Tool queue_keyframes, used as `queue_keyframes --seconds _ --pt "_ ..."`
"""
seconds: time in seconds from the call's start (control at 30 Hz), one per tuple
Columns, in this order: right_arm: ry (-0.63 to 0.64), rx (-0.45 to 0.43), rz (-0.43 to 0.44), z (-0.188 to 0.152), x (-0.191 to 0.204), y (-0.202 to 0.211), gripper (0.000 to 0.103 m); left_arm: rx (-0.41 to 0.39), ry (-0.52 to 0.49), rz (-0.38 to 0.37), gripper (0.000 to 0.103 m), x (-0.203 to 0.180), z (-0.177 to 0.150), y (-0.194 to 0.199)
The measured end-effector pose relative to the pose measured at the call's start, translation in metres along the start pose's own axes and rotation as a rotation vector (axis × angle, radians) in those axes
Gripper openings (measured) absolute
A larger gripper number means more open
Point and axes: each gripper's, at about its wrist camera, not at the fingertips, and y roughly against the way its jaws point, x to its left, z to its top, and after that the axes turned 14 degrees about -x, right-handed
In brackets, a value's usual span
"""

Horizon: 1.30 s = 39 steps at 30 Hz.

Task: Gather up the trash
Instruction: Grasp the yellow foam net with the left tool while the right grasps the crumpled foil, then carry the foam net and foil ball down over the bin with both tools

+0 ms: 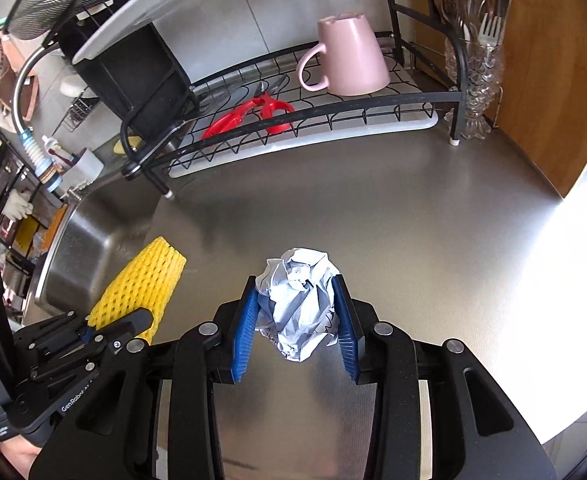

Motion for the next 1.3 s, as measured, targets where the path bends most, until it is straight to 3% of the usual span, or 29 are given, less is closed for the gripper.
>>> queue_keyframes --seconds 0.33,0.57,0.73,0.97,1.3 --pt "0.029 -0.03 -0.034 -0.059 0.028 0.093 0.038 -0.023 -0.006 -0.044 0.01 -0.016 -0.064 0.094" --pt "0.033 0.033 -0.054 -0.125 0.027 0.131 0.039 0.039 -0.03 -0.11 0.01 -0.033 -0.134 0.12" --pt "-0.004 0.136 -0.096 -0.181 0.011 0.127 0.04 0.159 -0.007 -0.133 0.01 -0.034 -0.185 0.099" --pt "-0.027 0.299 -0.128 -0.247 -0.012 0.085 0.04 0.267 -0.022 -0.141 0.01 -0.039 -0.241 0.048" --pt "-0.038 0.38 -0.128 -0.297 -0.045 0.023 0.04 0.406 0.105 -0.101 0.01 -0.037 -0.301 -0.039"
